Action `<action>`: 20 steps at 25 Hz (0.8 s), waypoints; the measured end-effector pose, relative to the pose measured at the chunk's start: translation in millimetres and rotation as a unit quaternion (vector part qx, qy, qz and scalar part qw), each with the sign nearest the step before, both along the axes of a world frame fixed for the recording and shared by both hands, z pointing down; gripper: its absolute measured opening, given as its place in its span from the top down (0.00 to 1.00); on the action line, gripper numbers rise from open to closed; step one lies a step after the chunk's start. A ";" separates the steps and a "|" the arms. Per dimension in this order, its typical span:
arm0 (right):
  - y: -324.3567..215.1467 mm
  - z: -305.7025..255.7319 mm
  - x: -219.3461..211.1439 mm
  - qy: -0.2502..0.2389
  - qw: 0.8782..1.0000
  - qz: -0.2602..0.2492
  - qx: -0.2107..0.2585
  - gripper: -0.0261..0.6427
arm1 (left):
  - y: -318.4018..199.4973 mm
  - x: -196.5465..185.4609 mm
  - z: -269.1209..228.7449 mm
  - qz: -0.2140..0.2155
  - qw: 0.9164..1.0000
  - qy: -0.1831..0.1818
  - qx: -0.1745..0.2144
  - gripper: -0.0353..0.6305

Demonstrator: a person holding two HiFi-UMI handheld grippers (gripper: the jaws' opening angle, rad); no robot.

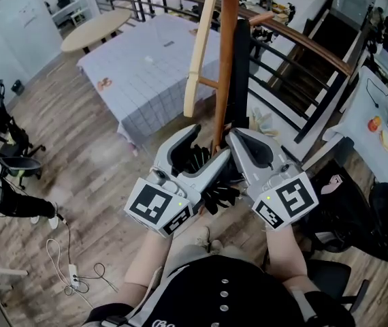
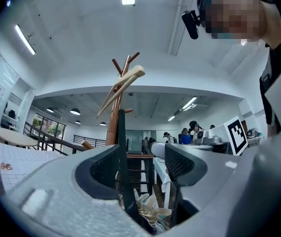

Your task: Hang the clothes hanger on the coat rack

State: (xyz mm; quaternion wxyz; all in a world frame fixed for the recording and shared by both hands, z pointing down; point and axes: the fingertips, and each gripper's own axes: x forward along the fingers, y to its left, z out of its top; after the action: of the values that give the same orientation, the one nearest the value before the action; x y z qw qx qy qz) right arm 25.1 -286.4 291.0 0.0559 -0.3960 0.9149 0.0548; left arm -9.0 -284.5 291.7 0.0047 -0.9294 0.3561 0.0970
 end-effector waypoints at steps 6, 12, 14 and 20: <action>1.3 12.1 3.7 0.002 1.000 0.001 -0.015 0.96 | -0.5 4.7 14.6 -0.009 1.000 0.003 -0.012 0.63; 3.3 22.1 8.9 0.003 1.000 0.000 -0.024 0.96 | -2.4 8.9 31.2 -0.027 0.999 -0.011 -0.017 0.86; 3.6 26.7 10.2 0.006 1.000 0.000 -0.030 0.96 | -3.2 10.5 34.0 -0.031 0.999 -0.013 -0.018 0.93; 0.4 40.0 10.0 0.019 0.999 -0.002 -0.042 0.96 | -6.3 12.4 42.6 -0.026 0.999 -0.019 -0.020 0.94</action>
State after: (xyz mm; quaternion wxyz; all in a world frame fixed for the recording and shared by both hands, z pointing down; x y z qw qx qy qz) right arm 35.0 -285.9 330.9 0.0218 -0.3952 0.9180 0.0240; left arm 3.4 -290.8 334.3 -0.0043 -0.9214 0.3818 0.0718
